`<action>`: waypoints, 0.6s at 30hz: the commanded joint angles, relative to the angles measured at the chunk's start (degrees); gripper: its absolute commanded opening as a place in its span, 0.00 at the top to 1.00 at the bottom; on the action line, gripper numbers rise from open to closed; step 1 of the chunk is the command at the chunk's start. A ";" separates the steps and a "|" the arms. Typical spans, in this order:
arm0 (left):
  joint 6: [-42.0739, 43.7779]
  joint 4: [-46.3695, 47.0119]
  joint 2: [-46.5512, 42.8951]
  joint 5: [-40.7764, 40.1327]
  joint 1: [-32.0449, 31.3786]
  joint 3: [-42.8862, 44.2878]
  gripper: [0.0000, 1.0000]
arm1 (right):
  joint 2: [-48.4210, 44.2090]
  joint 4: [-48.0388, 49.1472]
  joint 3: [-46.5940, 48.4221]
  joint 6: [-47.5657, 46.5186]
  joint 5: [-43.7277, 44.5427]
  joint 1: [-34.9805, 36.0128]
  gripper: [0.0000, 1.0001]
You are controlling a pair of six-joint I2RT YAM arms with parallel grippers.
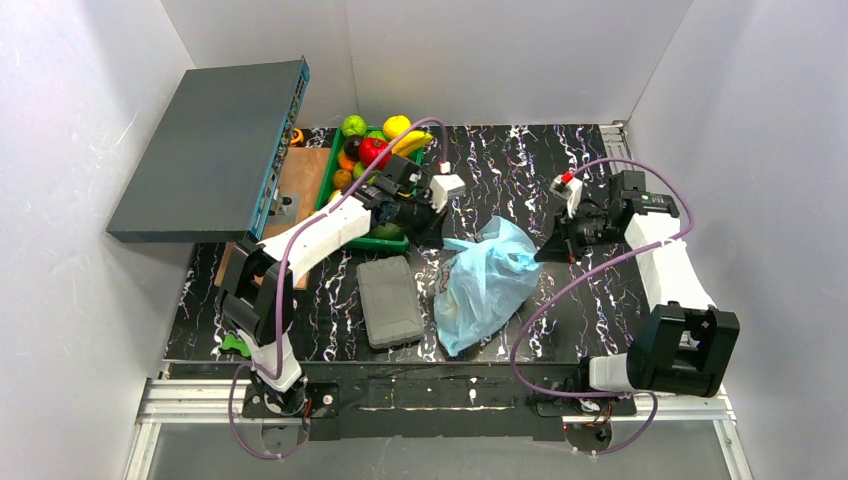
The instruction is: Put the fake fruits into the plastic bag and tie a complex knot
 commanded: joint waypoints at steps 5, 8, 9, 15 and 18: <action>0.86 -5.06 -2.68 -9.09 5.22 -2.78 1.00 | 1.55 -11.06 4.59 -9.35 0.97 -3.05 0.99; 1.60 -5.20 -3.60 -10.00 5.76 -3.41 1.00 | 2.33 -10.97 5.24 -10.78 2.44 -6.94 0.99; 1.18 -4.92 -4.09 -10.53 5.94 -4.12 1.00 | 3.11 -9.64 6.18 -11.55 4.40 -10.26 0.99; -1.98 -5.42 -10.21 6.58 3.63 -3.42 0.32 | -0.52 -10.00 12.02 -1.21 -3.44 -9.41 0.36; 2.30 -9.61 -14.24 8.19 5.12 -3.00 0.03 | -5.21 -10.37 10.81 -2.86 0.33 -9.41 0.07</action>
